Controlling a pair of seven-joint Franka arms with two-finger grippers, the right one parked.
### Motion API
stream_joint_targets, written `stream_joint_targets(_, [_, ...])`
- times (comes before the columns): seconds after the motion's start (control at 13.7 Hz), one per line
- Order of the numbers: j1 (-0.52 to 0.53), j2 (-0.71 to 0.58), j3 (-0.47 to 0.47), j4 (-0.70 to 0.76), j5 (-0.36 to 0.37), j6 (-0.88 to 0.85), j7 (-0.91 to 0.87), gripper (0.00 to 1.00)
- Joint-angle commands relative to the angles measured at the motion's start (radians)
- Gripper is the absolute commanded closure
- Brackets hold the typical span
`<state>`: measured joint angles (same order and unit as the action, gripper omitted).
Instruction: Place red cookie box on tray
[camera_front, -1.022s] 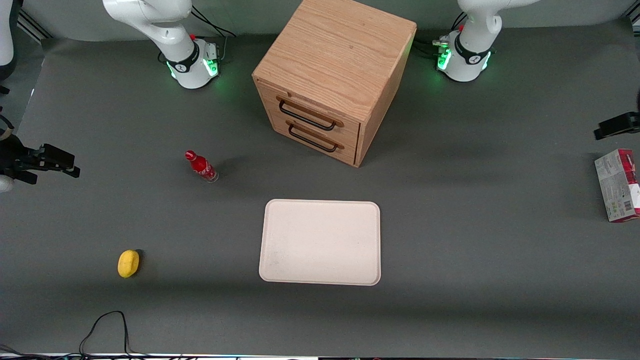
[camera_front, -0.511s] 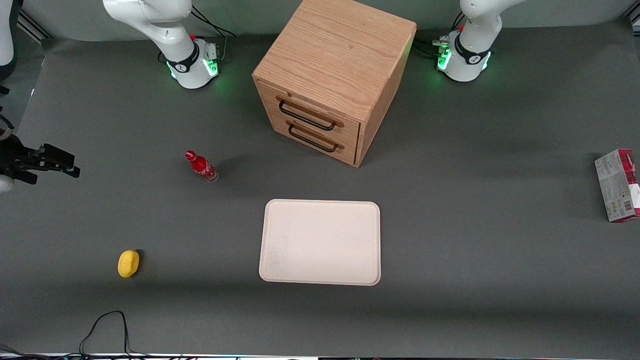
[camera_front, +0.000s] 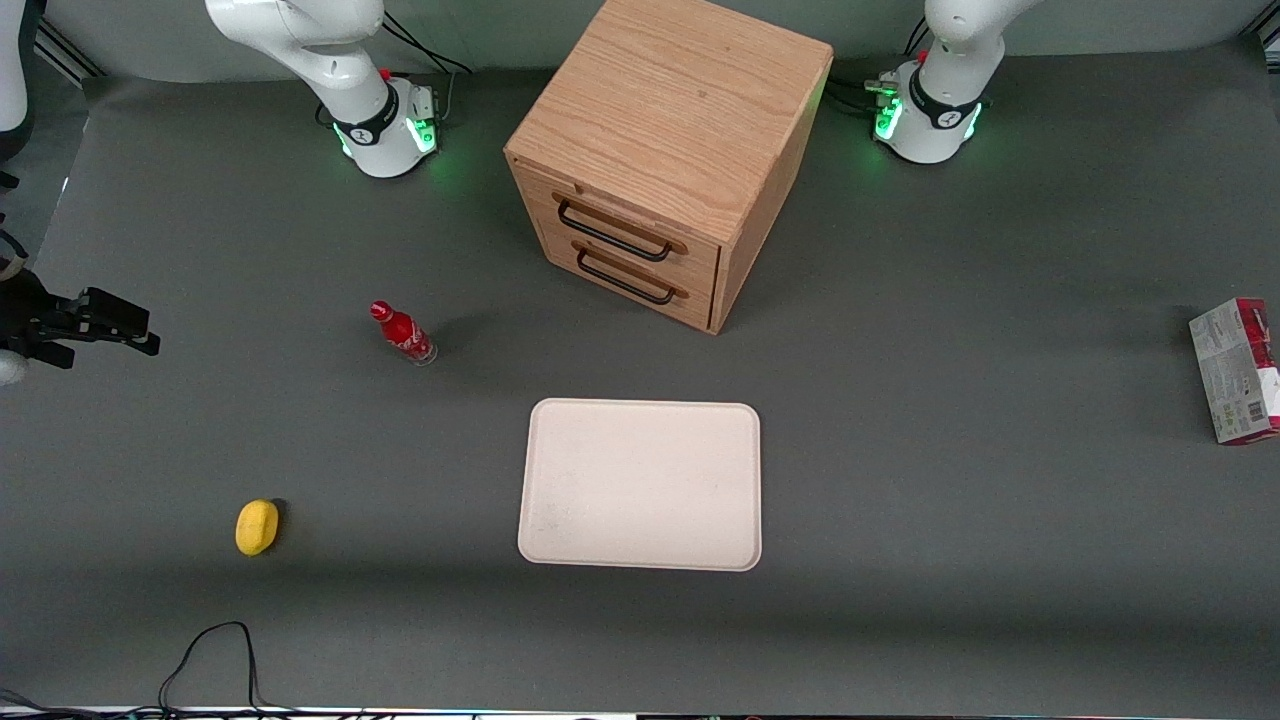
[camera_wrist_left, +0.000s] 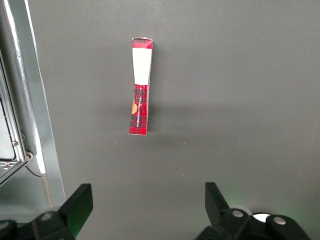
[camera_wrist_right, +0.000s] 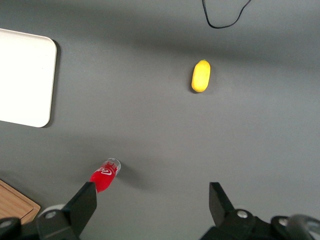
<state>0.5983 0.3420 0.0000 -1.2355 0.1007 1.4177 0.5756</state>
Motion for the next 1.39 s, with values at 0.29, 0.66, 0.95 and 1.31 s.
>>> stream_joint_targets(0.29, [0.081,0.005,-0.011,-0.229,0.013,0.284,0.084,0.00])
stream_joint_targets(0.66, [0.092,0.008,-0.011,-0.532,0.005,0.646,0.081,0.00])
stream_joint_targets(0.95, [0.097,0.093,-0.014,-0.668,-0.024,0.891,0.076,0.00])
stream_joint_targets(1.31, [0.090,0.158,-0.015,-0.664,-0.024,0.955,0.078,0.00])
